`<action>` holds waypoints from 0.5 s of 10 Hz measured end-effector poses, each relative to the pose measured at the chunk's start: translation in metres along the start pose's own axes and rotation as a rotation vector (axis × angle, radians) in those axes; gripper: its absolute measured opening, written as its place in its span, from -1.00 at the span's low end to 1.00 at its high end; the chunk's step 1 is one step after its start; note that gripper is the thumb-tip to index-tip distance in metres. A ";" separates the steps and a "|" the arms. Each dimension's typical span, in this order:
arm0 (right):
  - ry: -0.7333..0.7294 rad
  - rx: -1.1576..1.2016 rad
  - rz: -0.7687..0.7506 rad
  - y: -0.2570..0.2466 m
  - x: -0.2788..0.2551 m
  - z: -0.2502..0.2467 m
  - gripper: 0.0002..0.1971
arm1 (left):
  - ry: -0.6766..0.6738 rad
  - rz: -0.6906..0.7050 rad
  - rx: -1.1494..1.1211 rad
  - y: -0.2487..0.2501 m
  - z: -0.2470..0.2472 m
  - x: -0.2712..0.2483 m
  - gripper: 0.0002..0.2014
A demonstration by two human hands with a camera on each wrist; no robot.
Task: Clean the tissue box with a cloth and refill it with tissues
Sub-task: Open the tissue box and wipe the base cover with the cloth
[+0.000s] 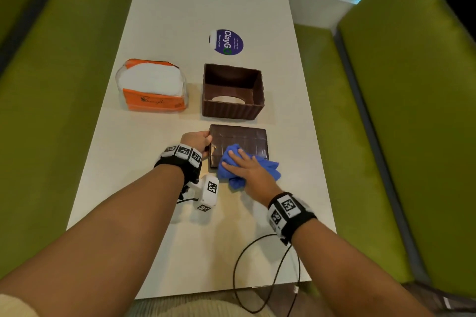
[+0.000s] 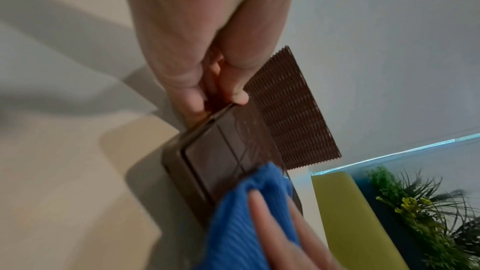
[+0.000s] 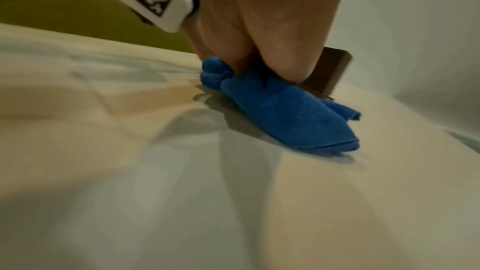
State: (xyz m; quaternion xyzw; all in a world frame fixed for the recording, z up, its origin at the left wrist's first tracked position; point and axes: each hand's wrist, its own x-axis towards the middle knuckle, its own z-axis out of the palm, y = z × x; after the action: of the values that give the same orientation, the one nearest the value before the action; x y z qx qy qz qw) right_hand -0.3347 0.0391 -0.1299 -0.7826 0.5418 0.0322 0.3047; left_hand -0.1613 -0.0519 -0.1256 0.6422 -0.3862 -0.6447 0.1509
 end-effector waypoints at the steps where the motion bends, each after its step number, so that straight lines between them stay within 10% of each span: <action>1: 0.042 0.036 0.085 0.017 -0.007 -0.010 -0.42 | 0.145 0.117 0.112 -0.007 -0.004 -0.001 -0.55; 2: 0.063 0.062 0.221 0.034 -0.012 -0.017 -0.34 | 0.086 0.007 -0.396 -0.004 0.002 0.006 -0.58; 5: -0.021 -0.077 0.197 -0.028 0.024 -0.001 -0.30 | 0.174 0.037 -0.444 -0.017 0.007 0.018 -0.65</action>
State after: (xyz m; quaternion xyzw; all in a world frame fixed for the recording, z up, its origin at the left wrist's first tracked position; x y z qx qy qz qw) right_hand -0.3013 0.0248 -0.1256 -0.7362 0.6114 0.0908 0.2754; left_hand -0.1656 -0.0513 -0.1509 0.6391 -0.2321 -0.6533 0.3329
